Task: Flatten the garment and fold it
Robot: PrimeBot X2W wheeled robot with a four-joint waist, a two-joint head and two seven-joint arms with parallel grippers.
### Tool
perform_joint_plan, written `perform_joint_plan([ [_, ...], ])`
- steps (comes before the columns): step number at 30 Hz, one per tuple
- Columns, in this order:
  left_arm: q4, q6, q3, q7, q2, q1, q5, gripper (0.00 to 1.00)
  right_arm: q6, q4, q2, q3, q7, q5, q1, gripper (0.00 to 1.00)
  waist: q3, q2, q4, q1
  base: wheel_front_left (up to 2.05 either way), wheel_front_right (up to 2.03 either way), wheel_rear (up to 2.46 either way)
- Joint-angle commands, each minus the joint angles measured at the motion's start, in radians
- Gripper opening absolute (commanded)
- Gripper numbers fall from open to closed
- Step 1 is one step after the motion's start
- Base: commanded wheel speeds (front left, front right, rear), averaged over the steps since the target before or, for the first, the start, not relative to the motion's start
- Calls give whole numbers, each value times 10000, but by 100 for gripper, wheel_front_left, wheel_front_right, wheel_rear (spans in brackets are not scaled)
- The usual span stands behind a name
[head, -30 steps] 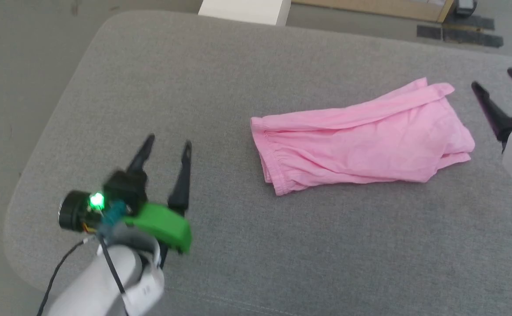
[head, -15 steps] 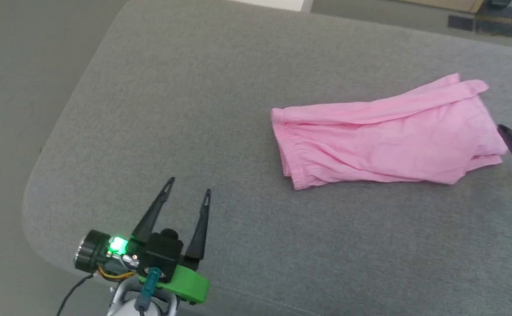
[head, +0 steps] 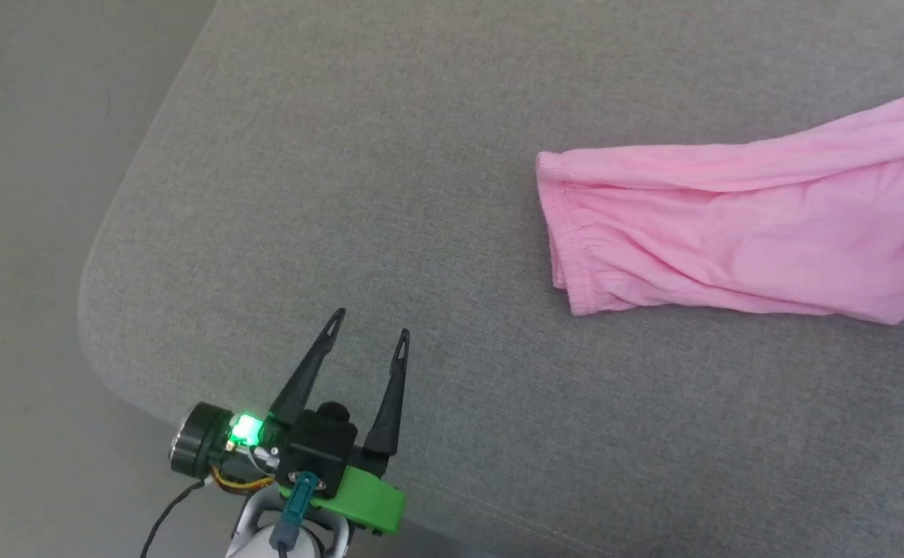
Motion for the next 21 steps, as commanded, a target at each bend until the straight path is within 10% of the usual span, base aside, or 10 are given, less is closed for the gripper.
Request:
perform_joint_plan([
  [1, 38, -19, 93, -87, -69, -140, 48, 100, -13, 95, 175, 168, 272, -36, 157, 100, 295, 0, 231, 1, 0, 0, 0],
  [6, 5, -108, 313, -89, -136, -157, 111, 100, -13, -336, 345, 706, 1074, 448, 791, 100, 420, 0, 267, 1, 0, 0, 0],
  [7, 13, -129, 361, -89, -147, -156, 125, 100, -13, -493, 346, 803, 1189, 590, 918, 32, 427, 0, 259, 1, 0, 0, 0],
  [8, 22, -145, 395, -89, -157, -151, 136, 100, -13, -609, 325, 842, 1228, 668, 993, 0, 429, 0, 247, 1, 0, 0, 0],
  [21, 437, -472, 549, -91, -281, 62, 91, 100, -13, -1579, -64, 713, -164, 697, 1328, 0, -582, 0, -310, 1, 0, 0, 0],
])
